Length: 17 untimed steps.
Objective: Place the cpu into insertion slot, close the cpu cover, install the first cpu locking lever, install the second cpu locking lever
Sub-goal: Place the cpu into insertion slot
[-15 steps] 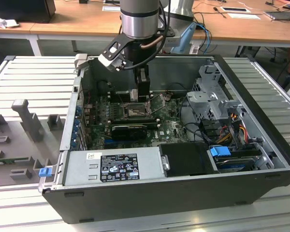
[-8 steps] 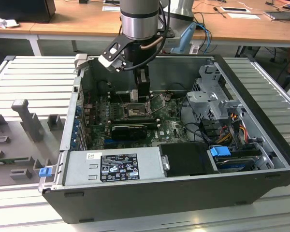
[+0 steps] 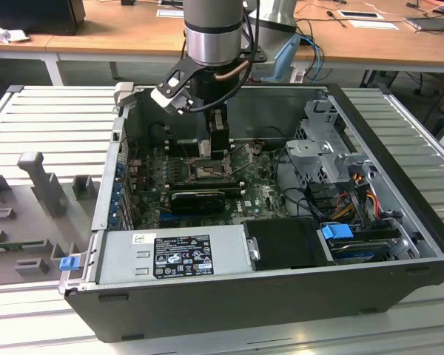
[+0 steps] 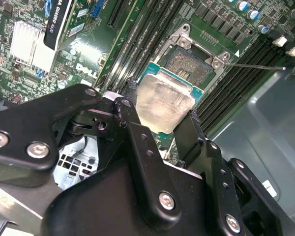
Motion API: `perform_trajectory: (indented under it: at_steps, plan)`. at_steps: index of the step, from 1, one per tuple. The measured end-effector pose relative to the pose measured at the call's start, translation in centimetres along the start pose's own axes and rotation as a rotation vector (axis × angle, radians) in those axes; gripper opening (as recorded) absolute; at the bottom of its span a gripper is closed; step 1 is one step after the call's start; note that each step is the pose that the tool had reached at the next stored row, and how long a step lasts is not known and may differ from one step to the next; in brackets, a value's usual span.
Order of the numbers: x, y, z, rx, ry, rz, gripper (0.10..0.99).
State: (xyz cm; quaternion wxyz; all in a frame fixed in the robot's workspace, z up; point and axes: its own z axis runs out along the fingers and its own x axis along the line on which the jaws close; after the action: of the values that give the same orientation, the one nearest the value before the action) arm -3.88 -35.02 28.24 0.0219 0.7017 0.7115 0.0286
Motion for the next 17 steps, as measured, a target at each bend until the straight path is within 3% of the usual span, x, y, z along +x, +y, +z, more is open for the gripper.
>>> perform_trajectory:
  at_steps: [10,17]
  plan:
    - [0.03,-0.03,0.44,0.000,-0.0009,0.014,0.541]
    - [0.10,-0.11,1.59,0.001,-0.0011,0.014,0.541]
